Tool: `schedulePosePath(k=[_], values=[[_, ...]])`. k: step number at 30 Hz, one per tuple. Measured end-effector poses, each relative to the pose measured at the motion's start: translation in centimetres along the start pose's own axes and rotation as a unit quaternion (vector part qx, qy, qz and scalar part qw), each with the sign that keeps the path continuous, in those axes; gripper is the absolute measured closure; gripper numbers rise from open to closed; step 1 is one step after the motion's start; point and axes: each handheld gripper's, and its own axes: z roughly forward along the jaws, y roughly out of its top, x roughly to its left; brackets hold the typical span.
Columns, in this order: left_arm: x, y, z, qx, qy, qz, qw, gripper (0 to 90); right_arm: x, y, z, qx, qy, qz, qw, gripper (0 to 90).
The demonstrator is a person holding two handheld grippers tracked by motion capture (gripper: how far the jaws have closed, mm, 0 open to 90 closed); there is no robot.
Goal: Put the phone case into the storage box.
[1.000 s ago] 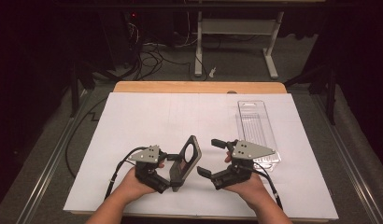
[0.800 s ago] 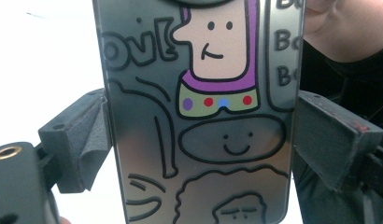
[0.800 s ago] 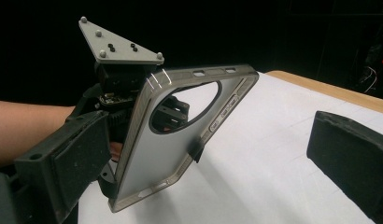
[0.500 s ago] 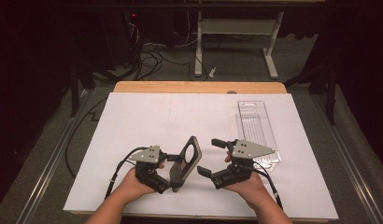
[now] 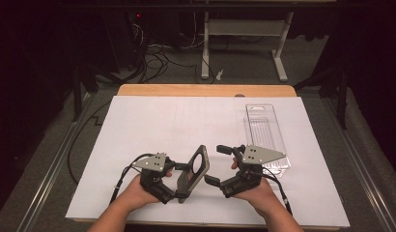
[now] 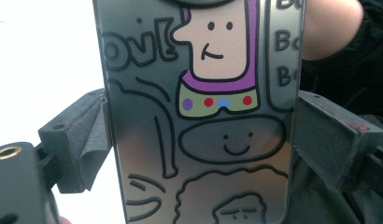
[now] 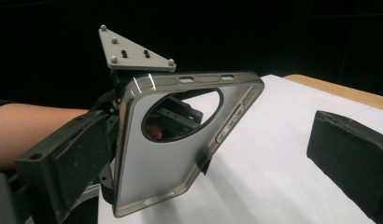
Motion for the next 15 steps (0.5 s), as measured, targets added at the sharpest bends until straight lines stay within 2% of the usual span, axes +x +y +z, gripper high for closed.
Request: schedulePosePath(k=[4, 15], values=[[-0.09, 0.04, 0.13, 0.0, -0.006, 0.001, 1.0, 12.6, 0.1, 0.07, 0.02, -0.007, 0.015, 0.001, 0.9999, 0.1], [-0.17, 0.05, 0.45, 0.005, -0.015, 0.001, 0.9999, 12.6, 0.0, 0.1, 0.25, -0.008, 0.028, 0.003, 0.9996, 0.1]])
